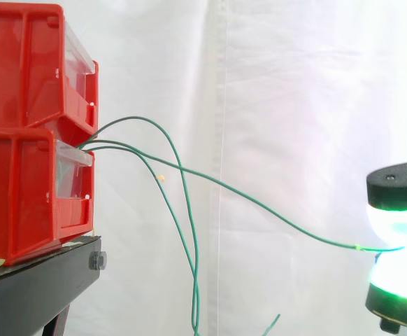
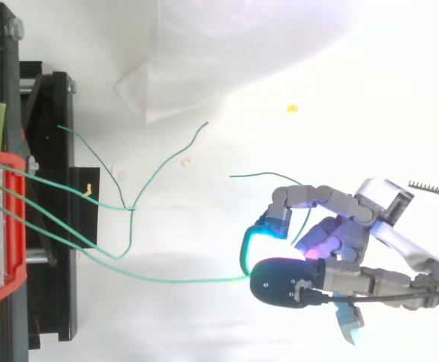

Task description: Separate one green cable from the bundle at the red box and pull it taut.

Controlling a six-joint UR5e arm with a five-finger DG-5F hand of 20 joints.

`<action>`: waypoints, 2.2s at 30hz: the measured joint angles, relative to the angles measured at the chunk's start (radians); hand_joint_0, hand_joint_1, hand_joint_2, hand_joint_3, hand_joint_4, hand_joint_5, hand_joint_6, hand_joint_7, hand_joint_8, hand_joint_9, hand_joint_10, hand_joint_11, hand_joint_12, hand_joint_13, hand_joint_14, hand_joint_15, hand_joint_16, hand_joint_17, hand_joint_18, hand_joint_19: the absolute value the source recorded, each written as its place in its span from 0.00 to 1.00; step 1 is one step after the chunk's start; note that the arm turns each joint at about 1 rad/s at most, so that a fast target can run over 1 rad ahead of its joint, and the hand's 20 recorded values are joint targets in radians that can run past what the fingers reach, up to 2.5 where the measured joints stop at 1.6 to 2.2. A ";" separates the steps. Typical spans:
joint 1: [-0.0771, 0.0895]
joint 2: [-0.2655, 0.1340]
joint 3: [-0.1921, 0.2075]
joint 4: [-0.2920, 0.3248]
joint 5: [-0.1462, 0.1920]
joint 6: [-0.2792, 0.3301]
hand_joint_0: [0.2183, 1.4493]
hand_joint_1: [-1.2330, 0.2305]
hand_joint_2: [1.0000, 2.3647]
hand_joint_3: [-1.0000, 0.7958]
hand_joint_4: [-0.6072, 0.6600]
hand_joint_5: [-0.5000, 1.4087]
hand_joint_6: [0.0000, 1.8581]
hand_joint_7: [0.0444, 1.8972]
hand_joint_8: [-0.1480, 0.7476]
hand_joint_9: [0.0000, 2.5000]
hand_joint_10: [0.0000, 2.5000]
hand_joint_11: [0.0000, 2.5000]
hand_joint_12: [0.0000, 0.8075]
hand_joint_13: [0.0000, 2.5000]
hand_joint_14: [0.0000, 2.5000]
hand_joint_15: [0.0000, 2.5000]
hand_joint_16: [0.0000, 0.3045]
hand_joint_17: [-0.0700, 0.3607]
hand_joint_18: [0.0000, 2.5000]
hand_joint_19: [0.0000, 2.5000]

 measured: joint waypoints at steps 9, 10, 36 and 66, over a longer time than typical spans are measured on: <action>0.000 0.000 0.000 0.195 0.000 0.000 0.44 0.32 0.01 0.46 0.46 0.34 0.27 0.72 0.37 0.77 0.01 0.23 0.33 0.52 0.01 0.26 0.13 0.37 0.31 0.27; 0.000 0.000 0.001 0.216 0.000 0.000 0.44 0.32 0.01 0.46 0.46 0.34 0.27 0.72 0.38 0.77 0.01 0.22 0.32 0.52 0.01 0.26 0.13 0.37 0.31 0.27; 0.003 0.000 0.000 0.263 -0.003 -0.072 0.44 0.32 0.01 0.46 0.47 0.34 0.27 0.72 0.37 0.77 0.01 0.23 0.32 0.52 0.01 0.26 0.13 0.37 0.31 0.27; 0.013 0.147 -0.138 0.068 -0.115 0.098 0.44 0.33 0.01 0.45 0.46 0.34 0.27 0.72 0.37 0.77 0.01 0.23 0.32 0.52 0.01 0.26 0.13 0.37 0.31 0.27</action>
